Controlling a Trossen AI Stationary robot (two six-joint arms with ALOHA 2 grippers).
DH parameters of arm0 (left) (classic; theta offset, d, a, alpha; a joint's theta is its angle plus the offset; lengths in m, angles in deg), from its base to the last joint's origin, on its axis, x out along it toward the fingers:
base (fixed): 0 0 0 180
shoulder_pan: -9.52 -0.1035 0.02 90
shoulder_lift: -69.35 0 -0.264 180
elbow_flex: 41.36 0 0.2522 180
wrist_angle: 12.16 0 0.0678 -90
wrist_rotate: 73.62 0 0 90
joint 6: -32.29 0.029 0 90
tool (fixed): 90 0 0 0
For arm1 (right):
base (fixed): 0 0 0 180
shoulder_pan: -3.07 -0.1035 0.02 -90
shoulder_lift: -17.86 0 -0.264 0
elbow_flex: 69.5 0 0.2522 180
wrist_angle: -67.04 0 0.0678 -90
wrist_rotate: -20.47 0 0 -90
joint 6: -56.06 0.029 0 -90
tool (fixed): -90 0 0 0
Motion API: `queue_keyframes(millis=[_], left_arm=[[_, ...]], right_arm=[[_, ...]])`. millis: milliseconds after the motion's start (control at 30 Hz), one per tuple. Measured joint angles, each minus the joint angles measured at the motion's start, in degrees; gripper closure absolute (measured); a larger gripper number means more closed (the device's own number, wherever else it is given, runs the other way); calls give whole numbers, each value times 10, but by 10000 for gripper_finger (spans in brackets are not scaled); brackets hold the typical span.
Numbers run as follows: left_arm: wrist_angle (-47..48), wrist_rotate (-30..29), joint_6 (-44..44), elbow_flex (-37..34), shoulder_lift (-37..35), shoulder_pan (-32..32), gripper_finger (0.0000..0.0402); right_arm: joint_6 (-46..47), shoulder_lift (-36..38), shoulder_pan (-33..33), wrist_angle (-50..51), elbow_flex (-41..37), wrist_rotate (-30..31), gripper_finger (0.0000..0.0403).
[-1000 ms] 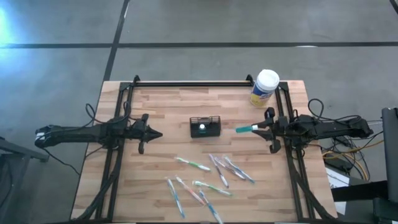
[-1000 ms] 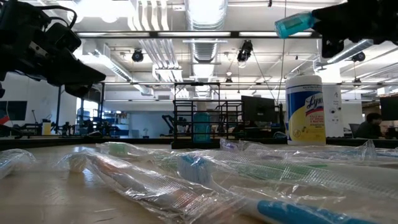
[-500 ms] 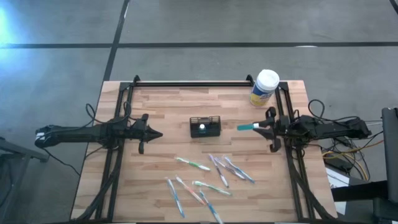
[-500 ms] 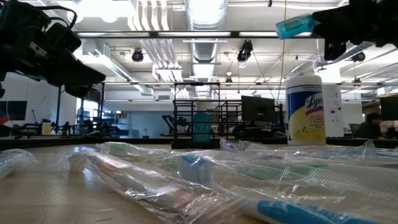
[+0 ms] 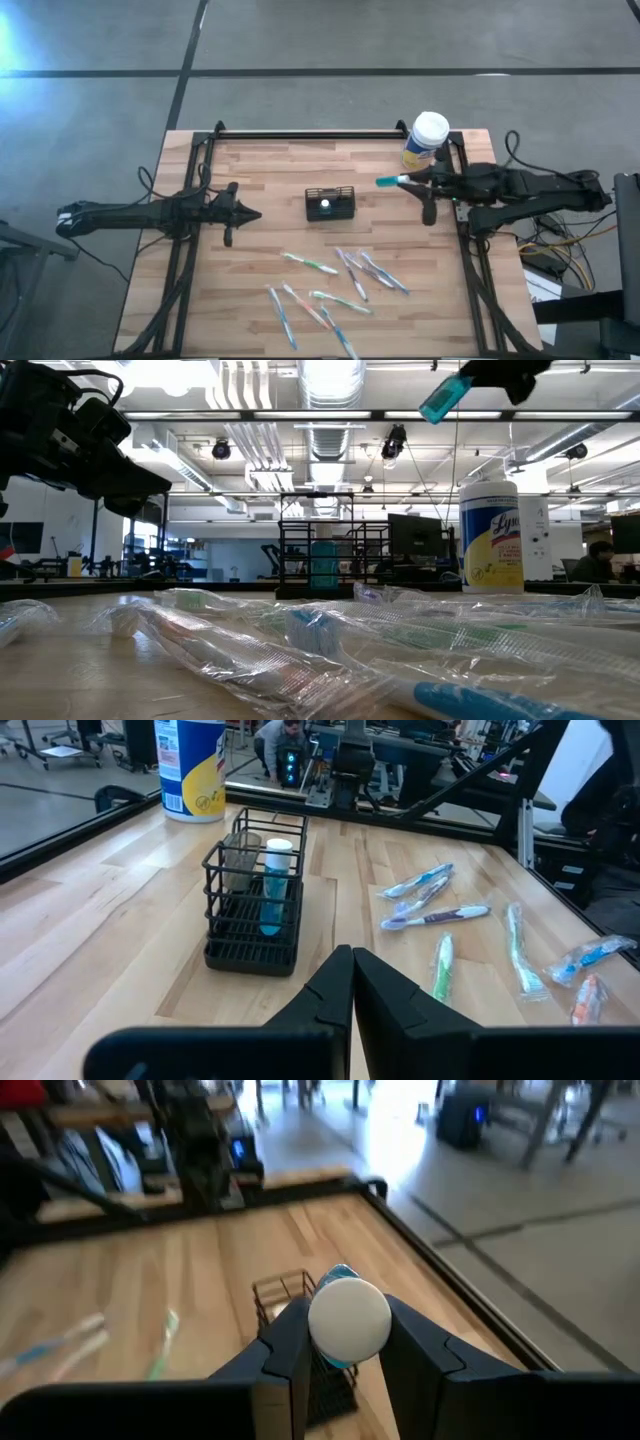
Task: Pick & Place toothbrushing station
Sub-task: Put the blue mouthwash bottle into the black organizer
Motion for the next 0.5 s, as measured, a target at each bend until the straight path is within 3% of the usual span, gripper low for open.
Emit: queue_keyframes(millis=[500], left_arm=[[0, 0, 0, 0, 0, 0, 388]], right_arm=[[1, -273, 7, 211, 277, -31, 319]])
